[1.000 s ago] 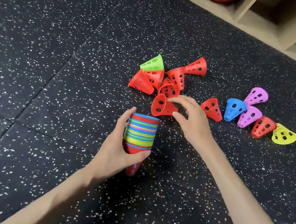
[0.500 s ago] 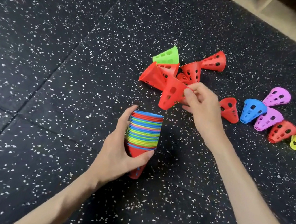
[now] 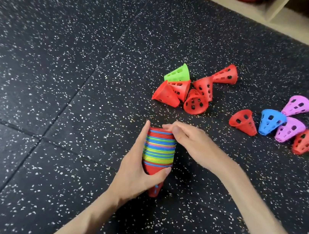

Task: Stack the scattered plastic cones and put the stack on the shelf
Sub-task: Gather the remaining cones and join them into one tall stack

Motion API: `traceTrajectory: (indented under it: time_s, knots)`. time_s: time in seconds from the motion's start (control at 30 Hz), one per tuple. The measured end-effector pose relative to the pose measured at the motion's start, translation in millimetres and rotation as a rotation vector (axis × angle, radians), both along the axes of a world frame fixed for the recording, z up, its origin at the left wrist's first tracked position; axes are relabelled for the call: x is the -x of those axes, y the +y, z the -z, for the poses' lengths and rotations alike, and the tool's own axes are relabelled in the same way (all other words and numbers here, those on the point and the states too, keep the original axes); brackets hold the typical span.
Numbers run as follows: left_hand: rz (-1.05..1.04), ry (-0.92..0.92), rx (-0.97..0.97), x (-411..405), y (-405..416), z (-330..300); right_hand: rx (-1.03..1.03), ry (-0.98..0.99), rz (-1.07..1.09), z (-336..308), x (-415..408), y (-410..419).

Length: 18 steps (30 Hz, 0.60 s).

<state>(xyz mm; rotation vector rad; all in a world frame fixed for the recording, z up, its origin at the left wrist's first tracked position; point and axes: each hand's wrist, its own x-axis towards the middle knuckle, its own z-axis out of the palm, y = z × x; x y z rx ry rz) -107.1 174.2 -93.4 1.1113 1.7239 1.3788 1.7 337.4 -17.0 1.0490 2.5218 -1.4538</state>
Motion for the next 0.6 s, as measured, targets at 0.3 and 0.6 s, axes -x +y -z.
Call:
traceTrajectory:
  time_s: [0.3,0.6]
  knots:
    - [-0.033,-0.062,-0.009,-1.4,-0.3,-1.9,-0.246,0.285,0.232,-13.5,20.7,58.4]
    - [-0.097,-0.104,-0.028,-3.4,0.0,2.5,-0.243,-0.016,0.129,-3.9,79.9,131.2]
